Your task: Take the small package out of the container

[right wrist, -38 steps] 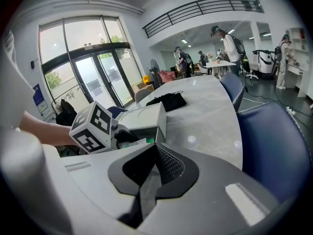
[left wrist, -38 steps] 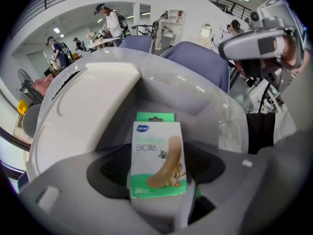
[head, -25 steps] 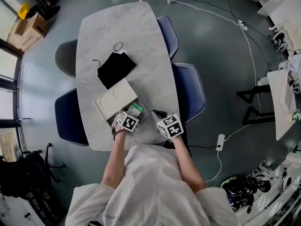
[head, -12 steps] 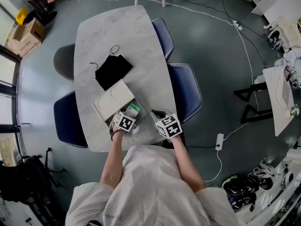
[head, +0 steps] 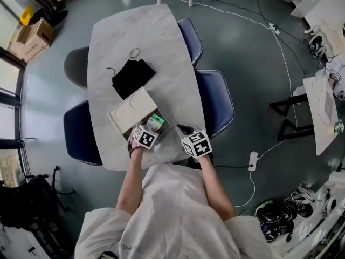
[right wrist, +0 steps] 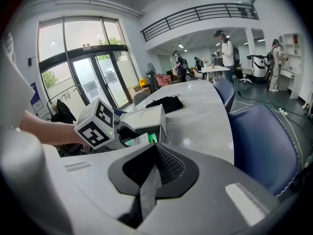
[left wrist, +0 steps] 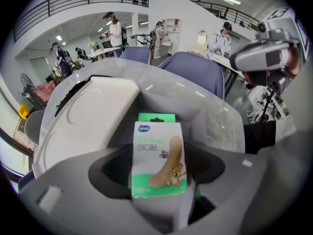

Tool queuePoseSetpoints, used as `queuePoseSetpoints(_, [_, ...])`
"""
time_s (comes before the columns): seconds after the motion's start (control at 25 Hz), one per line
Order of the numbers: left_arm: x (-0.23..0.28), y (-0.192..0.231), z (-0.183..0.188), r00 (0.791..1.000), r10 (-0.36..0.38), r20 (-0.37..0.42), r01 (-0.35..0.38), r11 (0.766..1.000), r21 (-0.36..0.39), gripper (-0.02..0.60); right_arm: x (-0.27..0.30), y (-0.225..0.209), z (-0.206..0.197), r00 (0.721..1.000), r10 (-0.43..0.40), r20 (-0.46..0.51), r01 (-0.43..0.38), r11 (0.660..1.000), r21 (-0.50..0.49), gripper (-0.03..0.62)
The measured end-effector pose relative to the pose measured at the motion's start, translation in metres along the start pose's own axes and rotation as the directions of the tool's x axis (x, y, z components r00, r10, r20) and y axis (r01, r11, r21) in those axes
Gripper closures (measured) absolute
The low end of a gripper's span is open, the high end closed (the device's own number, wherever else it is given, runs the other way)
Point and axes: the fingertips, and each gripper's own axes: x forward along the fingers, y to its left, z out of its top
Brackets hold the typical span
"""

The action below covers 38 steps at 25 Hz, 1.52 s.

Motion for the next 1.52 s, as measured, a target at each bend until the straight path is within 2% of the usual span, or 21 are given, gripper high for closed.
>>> queuePoseSetpoints(0.8, [-0.027,0.001,-0.015,0.994,0.073,0.078,-0.076,0.997,0.033,0.222,-0.005,0.034,-0.023,1.0,-0.019,0.007,0.019,1.0,0.019,0.591])
queuePoseSetpoints(1.24, [-0.061,-0.001,-0.017,0.972,0.122,0.199,-0.125,0.992,0.002,0.222,0.004,0.057,-0.032,1.0,-0.005,0.01,0.004,1.0,0.014,0.591])
queuePoseSetpoints(1.52, [-0.084,-0.001,-0.021,0.963,0.132,0.234,-0.135,0.991,-0.001,0.222,0.012,0.07,-0.024,1.0,0.016,0.017,-0.016,1.0,-0.001,0.591])
